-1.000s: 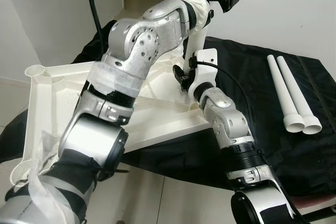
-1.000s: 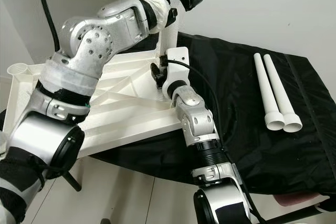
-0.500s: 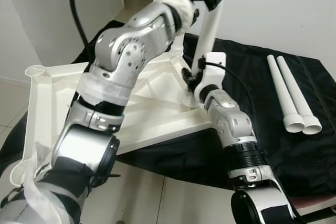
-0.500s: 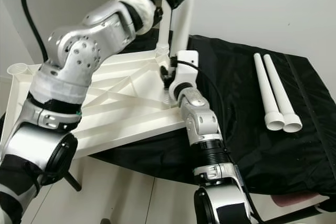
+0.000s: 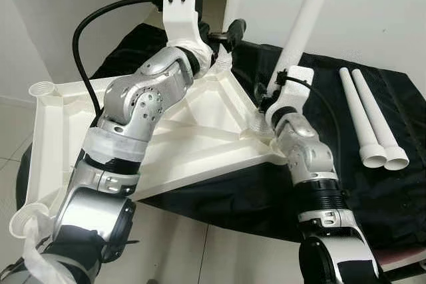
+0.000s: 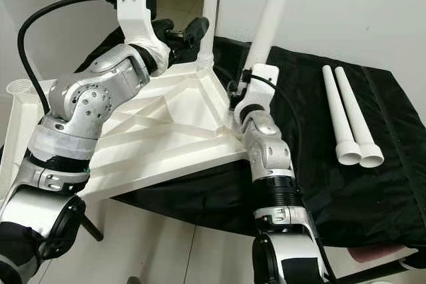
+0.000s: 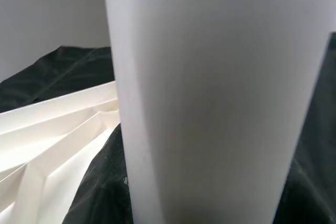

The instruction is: Building children table

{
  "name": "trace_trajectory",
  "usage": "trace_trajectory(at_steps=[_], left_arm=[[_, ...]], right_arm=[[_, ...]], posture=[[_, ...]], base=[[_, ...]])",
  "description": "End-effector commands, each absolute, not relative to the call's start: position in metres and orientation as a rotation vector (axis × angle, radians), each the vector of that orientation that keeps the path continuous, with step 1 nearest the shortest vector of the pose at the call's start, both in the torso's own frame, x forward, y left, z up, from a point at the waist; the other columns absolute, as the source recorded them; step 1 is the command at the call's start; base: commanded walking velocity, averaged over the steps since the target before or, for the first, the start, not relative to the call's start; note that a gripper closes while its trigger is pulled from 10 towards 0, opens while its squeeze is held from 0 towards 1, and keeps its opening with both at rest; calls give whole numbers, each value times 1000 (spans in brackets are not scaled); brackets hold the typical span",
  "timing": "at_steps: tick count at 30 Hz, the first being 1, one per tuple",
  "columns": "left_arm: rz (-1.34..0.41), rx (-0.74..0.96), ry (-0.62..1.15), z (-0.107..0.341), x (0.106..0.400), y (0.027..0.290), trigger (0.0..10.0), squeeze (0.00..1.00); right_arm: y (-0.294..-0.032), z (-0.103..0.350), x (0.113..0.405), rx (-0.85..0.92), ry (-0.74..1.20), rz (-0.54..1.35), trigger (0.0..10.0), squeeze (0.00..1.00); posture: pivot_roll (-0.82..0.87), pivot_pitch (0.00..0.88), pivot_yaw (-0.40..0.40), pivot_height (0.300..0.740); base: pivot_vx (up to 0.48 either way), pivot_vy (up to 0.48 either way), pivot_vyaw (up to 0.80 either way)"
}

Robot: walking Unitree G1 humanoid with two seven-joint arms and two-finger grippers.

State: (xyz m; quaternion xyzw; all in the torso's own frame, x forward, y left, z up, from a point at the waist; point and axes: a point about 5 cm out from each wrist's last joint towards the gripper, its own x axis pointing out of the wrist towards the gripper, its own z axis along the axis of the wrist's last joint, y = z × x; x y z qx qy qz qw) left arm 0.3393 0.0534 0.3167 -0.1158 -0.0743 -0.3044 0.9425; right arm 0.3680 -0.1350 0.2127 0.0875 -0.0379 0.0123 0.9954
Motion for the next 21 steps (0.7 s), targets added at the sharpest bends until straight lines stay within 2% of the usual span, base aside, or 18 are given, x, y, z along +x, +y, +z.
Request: trace_trajectory(at_steps=[1, 9, 19, 21], left_arm=[[-686, -193, -115, 302, 336, 50, 10000, 0], [-604, -154, -46, 276, 339, 54, 10000, 0], [-576, -114, -32, 264, 339, 55, 10000, 0], [-556, -53, -37, 258, 339, 56, 10000, 0]], right_arm=[[-145, 213, 366, 191, -97, -24, 10000, 0], [-154, 211, 367, 185, -107, -84, 10000, 0], [-160, 216, 369, 188, -130, -94, 10000, 0], [-163, 219, 369, 166, -155, -101, 10000, 0]], posture=[[88, 23, -82, 740], [102, 29, -78, 740], [102, 26, -92, 740], [101, 32, -95, 740]], base=[[0, 0, 0], [0, 0, 0], [0, 0, 0], [0, 0, 0]])
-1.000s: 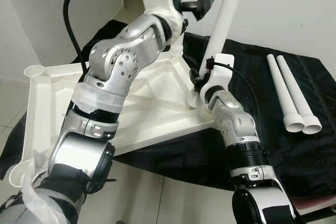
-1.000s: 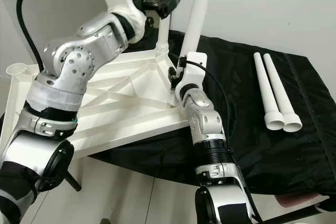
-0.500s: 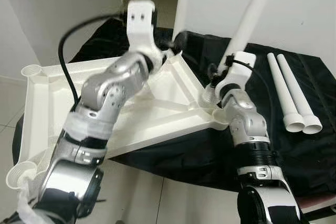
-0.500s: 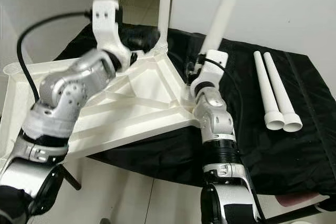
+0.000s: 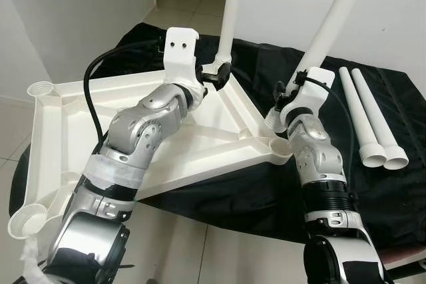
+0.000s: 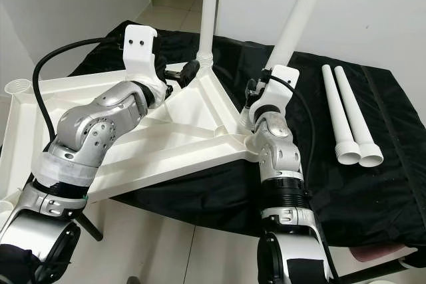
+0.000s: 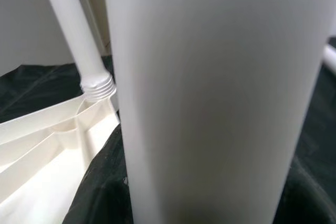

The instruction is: Building children table

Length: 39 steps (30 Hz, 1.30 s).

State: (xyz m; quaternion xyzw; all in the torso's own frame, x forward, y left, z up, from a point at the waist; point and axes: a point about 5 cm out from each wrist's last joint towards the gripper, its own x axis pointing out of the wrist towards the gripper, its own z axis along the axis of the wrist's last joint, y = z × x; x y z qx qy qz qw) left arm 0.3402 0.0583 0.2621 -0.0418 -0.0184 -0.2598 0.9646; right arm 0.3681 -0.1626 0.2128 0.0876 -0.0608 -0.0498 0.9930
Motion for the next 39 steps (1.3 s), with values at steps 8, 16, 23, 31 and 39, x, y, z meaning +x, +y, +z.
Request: trace_trajectory(at_steps=[8, 16, 23, 31, 39], left_arm=[[-599, 3, -36, 250, 336, 54, 10000, 0], [-622, 38, -24, 241, 332, 51, 10000, 0], [-610, 60, -33, 240, 333, 51, 10000, 0], [-598, 80, -38, 240, 335, 51, 10000, 0], [-573, 97, -45, 244, 340, 56, 10000, 0]], right_arm=[[-163, 221, 368, 161, -182, -87, 10000, 0], [-163, 225, 366, 155, -215, -69, 10000, 0], [-162, 226, 367, 156, -223, -69, 10000, 0], [-161, 225, 369, 142, -218, -58, 10000, 0], [-165, 230, 371, 113, -226, -49, 10000, 0]], posture=[[98, 32, -87, 740], [98, 37, -80, 740], [110, 44, -82, 740], [139, 85, -114, 740], [132, 119, -121, 740]], base=[[0, 0, 0], [0, 0, 0], [0, 0, 0], [0, 0, 0], [0, 0, 0]])
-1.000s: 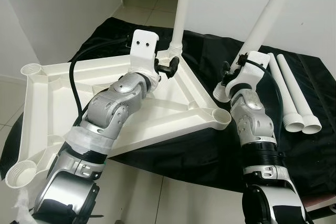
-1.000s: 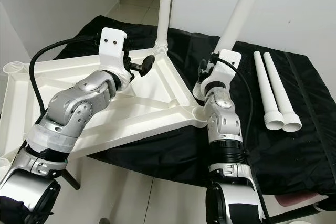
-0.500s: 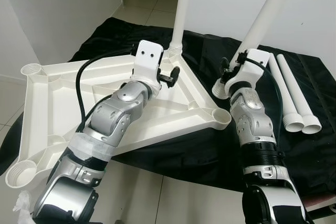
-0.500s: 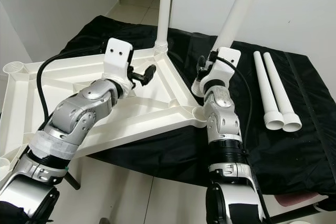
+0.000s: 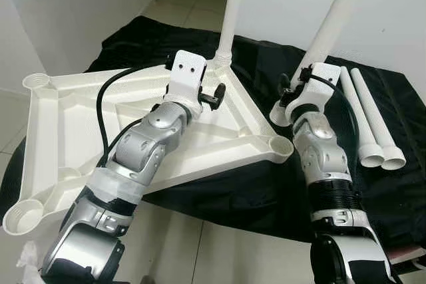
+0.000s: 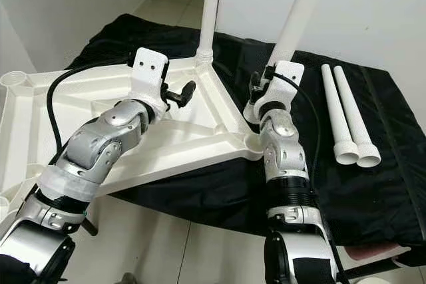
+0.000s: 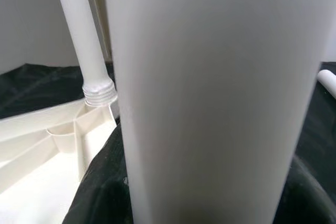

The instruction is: Building children table

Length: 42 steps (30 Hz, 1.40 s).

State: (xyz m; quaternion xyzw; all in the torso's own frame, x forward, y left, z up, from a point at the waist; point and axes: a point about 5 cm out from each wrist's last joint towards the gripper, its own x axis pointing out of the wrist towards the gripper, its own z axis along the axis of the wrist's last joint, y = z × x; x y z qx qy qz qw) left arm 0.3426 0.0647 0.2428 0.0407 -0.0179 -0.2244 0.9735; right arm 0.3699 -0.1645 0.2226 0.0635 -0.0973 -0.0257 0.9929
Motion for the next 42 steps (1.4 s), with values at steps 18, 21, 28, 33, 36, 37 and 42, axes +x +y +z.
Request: trace_trajectory(at_steps=[18, 21, 28, 33, 36, 37, 42], left_arm=[[-621, 139, -29, 235, 336, 53, 10000, 0], [-658, 141, -13, 231, 333, 51, 10000, 0], [-812, 186, 81, 209, 322, 42, 10000, 0], [-863, 210, 122, 200, 317, 38, 10000, 0], [-889, 221, 134, 196, 313, 35, 10000, 0], [-913, 227, 143, 194, 310, 33, 10000, 0], [-946, 260, 162, 187, 306, 30, 10000, 0]], right_arm=[[-166, 235, 370, 90, -238, -39, 10000, 0], [-167, 237, 369, 89, -249, -40, 10000, 0], [-171, 241, 365, 86, -283, -61, 10000, 0], [-173, 246, 364, 78, -302, -66, 10000, 0], [-174, 247, 364, 75, -305, -65, 10000, 0], [-174, 247, 364, 71, -307, -64, 10000, 0], [-175, 247, 363, 68, -306, -64, 10000, 0]], posture=[[98, 162, -102, 740], [90, 164, -79, 740], [69, 149, -53, 740], [59, 148, -44, 740], [56, 146, -42, 740], [56, 146, -42, 740], [48, 141, -48, 740]], base=[[0, 0, 0], [0, 0, 0], [0, 0, 0], [0, 0, 0], [0, 0, 0], [0, 0, 0], [0, 0, 0]])
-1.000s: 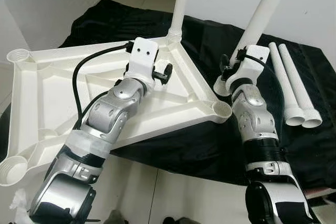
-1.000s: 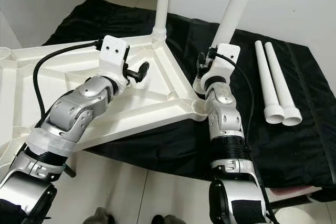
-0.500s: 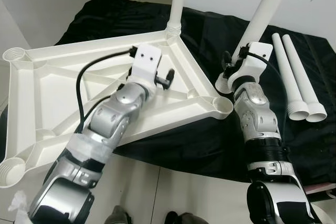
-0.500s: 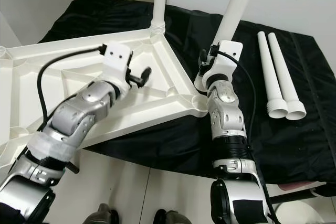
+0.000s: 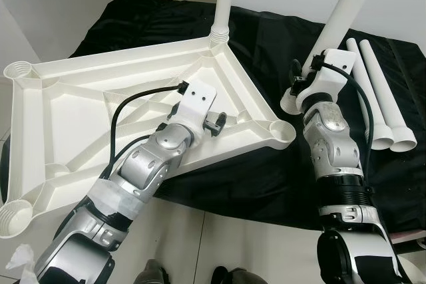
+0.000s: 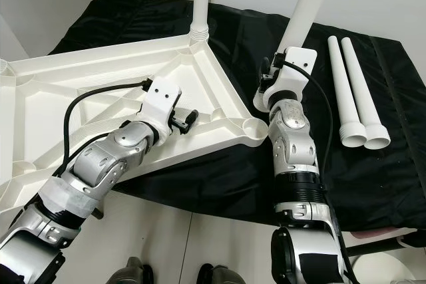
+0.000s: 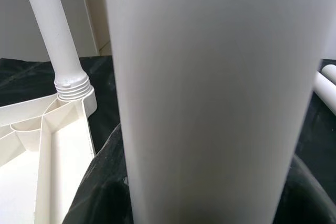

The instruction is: Building children table

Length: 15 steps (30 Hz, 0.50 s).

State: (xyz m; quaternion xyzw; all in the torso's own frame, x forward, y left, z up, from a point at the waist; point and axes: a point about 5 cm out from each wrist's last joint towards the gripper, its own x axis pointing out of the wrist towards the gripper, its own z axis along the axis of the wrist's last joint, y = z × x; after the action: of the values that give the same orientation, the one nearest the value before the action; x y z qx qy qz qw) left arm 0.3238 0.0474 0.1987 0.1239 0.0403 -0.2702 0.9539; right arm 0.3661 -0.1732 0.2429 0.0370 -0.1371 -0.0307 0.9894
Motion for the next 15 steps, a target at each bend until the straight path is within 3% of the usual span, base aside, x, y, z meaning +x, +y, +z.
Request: trace_trajectory(at_steps=[1, 15], left_arm=[[-946, 260, 162, 187, 306, 30, 10000, 0], [-1074, 402, 329, 149, 285, 35, 10000, 0]], right_arm=[[-175, 247, 363, 68, -306, -64, 10000, 0], [-183, 240, 357, 39, -278, -89, 10000, 0]], posture=[[48, 141, -48, 740], [13, 135, -38, 740]], base=[[0, 0, 0], [0, 0, 0]])
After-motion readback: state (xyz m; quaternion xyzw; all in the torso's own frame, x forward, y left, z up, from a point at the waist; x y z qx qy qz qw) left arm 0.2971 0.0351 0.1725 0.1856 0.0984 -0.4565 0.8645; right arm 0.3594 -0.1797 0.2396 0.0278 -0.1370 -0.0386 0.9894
